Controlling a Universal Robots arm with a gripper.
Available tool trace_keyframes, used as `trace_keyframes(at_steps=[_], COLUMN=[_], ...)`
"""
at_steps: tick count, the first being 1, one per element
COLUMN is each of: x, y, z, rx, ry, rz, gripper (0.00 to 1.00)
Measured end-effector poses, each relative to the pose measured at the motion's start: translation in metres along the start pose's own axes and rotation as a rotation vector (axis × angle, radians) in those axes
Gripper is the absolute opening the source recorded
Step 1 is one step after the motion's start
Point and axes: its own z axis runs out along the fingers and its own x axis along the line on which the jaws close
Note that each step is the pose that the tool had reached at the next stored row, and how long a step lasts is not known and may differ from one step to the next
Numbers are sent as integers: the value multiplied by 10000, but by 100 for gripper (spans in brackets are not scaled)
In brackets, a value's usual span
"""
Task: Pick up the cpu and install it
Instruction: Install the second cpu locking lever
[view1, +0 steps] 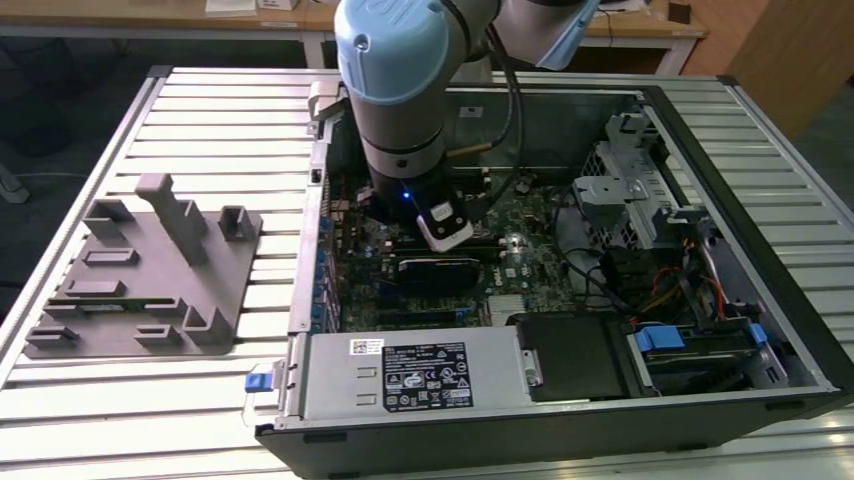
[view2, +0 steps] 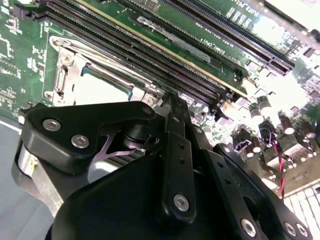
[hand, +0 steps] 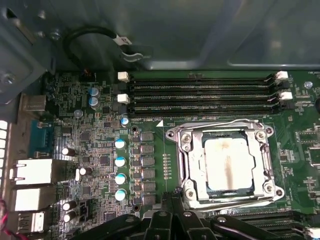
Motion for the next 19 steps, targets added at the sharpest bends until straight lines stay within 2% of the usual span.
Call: trace_keyframes(at_steps=[14,16,19], x=[-27,-33,-72], y=[78,82,86], z=[-321,-330,-327], rx=[3,12,77], ry=[-1,-6,-15], rz=[9,14,40], gripper=[11,11,11])
